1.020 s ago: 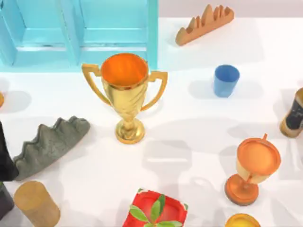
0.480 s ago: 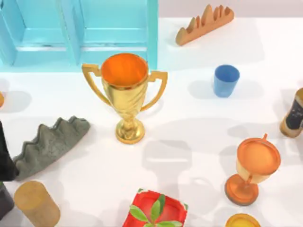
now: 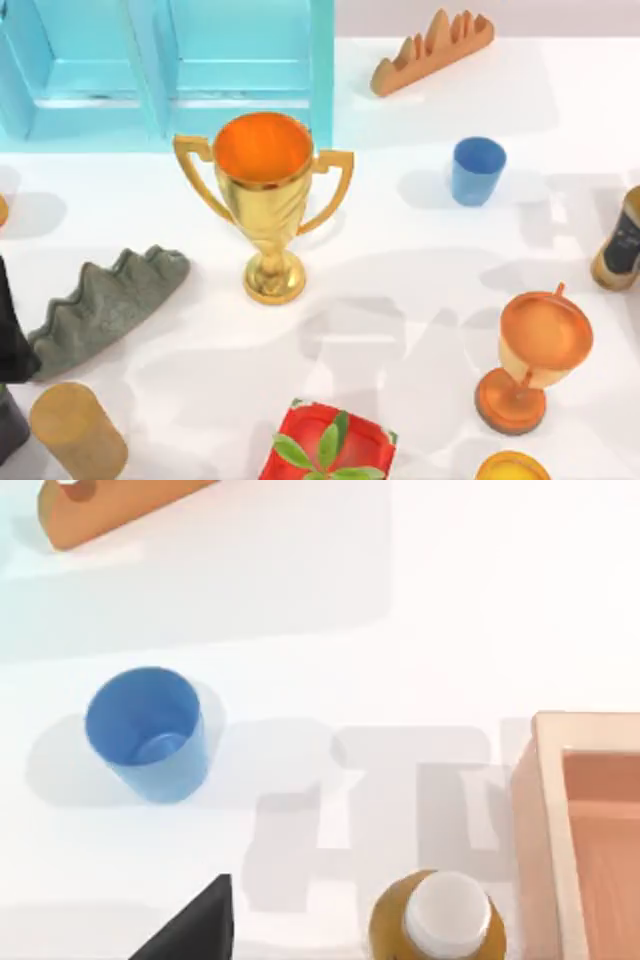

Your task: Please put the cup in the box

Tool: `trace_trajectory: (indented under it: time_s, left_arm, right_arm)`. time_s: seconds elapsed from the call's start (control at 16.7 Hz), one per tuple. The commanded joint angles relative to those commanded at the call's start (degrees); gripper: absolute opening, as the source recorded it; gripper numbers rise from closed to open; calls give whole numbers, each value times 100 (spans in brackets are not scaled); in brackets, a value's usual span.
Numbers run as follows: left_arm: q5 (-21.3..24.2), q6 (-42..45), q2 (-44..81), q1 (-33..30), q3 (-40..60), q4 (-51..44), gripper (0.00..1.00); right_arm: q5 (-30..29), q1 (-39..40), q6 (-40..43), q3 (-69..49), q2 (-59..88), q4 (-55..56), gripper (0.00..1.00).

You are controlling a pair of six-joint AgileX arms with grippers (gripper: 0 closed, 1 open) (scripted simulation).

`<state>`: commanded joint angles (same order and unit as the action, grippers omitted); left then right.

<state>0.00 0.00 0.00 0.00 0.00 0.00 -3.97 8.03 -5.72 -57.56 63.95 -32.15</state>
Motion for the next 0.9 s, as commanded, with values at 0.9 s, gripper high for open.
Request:
trace_trajectory:
  time_s: [0.9]
  left_arm:
    - [0,0,0,0,0,0,100]
  right_arm:
    - [-218,1282,-1464,-7221,7177,-4440,100]
